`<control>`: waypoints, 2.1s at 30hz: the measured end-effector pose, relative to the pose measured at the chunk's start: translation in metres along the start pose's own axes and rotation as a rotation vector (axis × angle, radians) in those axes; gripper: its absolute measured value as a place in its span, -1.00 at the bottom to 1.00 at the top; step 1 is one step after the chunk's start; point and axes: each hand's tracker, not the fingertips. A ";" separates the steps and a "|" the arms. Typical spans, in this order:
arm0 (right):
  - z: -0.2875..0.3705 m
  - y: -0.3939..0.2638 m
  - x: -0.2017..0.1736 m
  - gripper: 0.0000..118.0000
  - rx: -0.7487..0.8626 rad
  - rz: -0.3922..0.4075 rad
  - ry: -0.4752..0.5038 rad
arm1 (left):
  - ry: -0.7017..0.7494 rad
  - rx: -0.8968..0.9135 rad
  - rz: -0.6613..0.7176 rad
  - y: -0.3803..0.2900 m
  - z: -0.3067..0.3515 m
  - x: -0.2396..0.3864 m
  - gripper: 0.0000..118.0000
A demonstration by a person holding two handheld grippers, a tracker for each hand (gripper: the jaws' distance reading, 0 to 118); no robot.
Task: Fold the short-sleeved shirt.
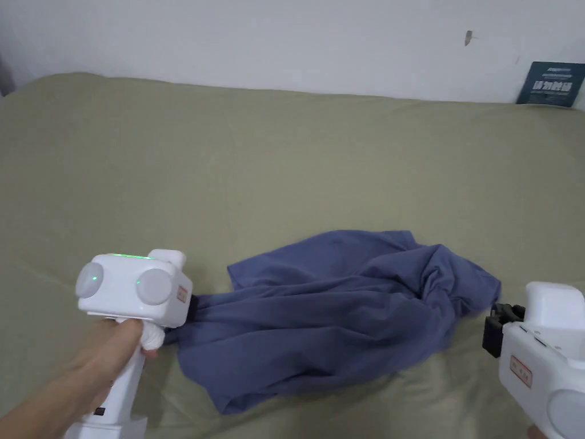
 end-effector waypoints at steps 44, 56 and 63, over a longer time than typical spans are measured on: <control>0.087 0.167 0.096 -0.81 0.109 0.068 -0.024 | -0.129 0.394 0.069 0.047 0.264 -0.064 -0.91; 0.126 0.279 0.090 -0.81 0.266 0.071 -0.089 | 0.057 0.568 0.045 0.131 0.332 -0.016 -0.91; 0.096 0.351 0.084 -0.81 0.315 0.078 -0.136 | 0.133 0.630 0.052 0.209 0.341 0.004 -0.91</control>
